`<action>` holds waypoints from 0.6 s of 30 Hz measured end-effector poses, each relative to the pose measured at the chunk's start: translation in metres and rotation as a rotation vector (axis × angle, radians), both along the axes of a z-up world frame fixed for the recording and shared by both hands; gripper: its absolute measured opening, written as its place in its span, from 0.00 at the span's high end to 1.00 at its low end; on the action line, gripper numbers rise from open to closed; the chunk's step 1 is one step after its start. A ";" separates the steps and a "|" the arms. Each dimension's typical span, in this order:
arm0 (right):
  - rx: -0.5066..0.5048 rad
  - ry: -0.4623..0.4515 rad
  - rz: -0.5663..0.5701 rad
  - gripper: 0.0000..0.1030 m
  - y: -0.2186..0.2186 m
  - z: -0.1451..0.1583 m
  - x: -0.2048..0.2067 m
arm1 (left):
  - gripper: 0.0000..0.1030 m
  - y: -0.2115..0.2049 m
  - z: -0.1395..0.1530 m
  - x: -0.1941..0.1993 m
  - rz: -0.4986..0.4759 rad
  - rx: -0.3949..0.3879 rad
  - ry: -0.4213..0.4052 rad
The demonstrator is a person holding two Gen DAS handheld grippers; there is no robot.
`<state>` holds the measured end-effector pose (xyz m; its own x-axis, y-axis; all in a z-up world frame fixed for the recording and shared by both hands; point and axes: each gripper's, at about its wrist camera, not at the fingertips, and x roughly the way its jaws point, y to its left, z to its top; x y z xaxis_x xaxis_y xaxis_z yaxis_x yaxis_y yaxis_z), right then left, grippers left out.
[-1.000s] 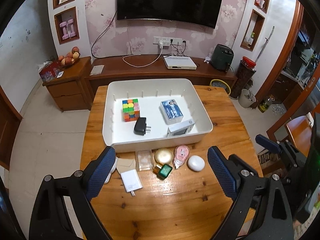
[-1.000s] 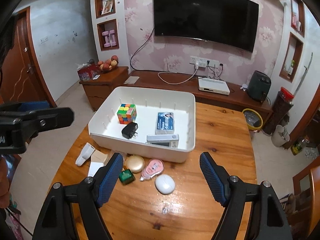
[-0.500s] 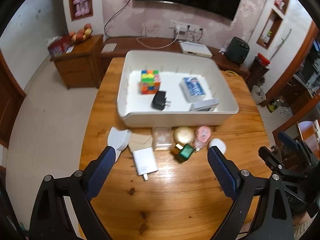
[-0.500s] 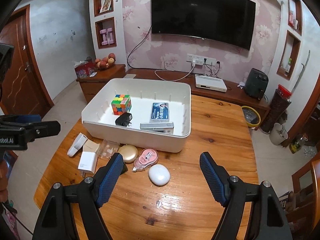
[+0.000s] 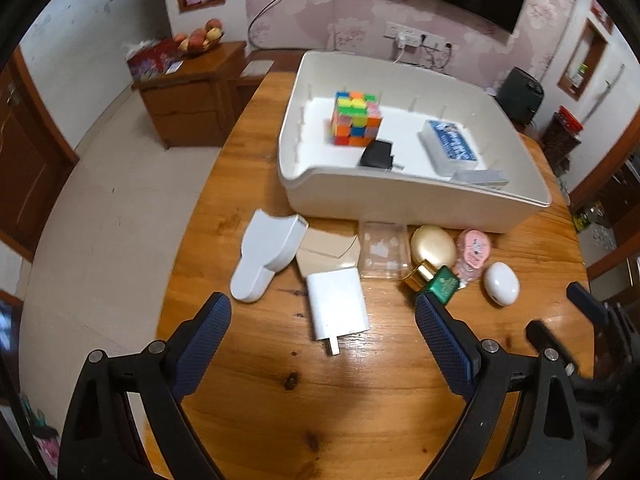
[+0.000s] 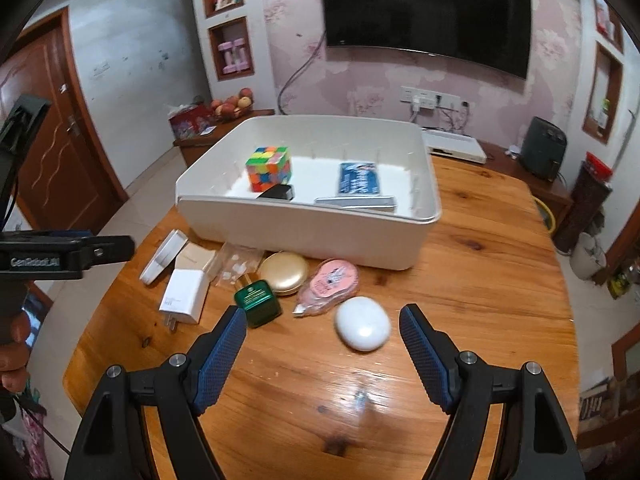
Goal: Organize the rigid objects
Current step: 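Withdraw both tools and move the left tool toward the white wall charger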
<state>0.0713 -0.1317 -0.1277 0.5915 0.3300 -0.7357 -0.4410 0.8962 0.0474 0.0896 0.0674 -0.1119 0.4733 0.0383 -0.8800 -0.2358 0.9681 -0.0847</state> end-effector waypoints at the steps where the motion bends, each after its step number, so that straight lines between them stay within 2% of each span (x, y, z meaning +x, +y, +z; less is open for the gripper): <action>1: -0.001 -0.002 0.011 0.23 0.005 -0.005 0.000 | 0.09 0.001 -0.006 0.001 0.015 -0.013 0.006; 6: -0.016 -0.017 0.073 0.23 0.029 -0.029 0.002 | 0.09 0.008 -0.035 0.010 0.117 -0.091 0.031; 8: -0.022 -0.026 0.101 0.27 0.040 -0.039 0.005 | 0.09 0.010 -0.044 0.012 0.147 -0.102 0.040; 18: -0.062 -0.080 0.161 0.29 0.072 -0.067 0.022 | 0.09 0.008 -0.075 0.022 0.186 -0.049 0.082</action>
